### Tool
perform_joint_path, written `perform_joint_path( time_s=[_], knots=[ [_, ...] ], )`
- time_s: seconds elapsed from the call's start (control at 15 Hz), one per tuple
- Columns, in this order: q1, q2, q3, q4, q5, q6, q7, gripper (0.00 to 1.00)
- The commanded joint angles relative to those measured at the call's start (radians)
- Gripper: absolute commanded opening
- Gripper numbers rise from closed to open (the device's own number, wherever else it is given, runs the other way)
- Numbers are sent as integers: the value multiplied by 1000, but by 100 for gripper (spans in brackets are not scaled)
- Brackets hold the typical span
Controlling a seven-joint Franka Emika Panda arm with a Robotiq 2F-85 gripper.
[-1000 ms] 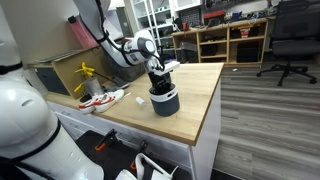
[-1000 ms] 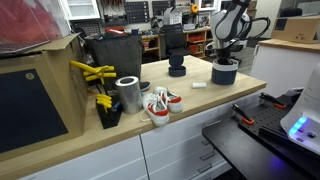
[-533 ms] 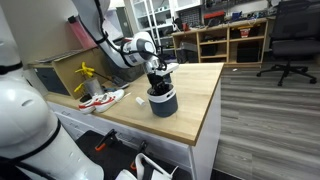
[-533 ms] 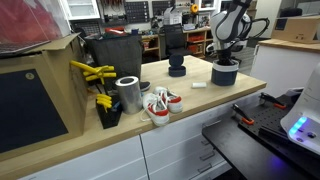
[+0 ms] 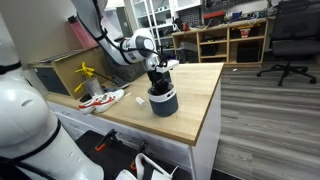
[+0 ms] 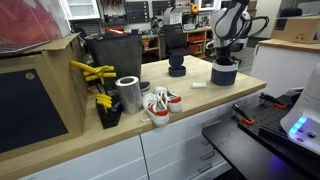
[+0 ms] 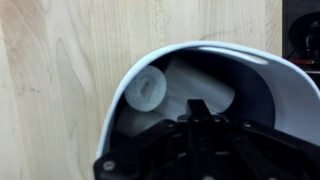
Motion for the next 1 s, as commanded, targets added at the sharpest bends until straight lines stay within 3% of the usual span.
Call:
perform_joint_path(
  time_s=[0.0, 0.4, 0.73, 0.93],
  knots=[
    [-12, -53, 20, 20, 89, -49, -59, 0],
    [1, -81, 10, 47, 135, -67, 6, 0],
    [13, -95, -12, 20, 45, 16, 307, 5],
    [18, -87, -23, -1, -36, 91, 508, 0]
  ],
)
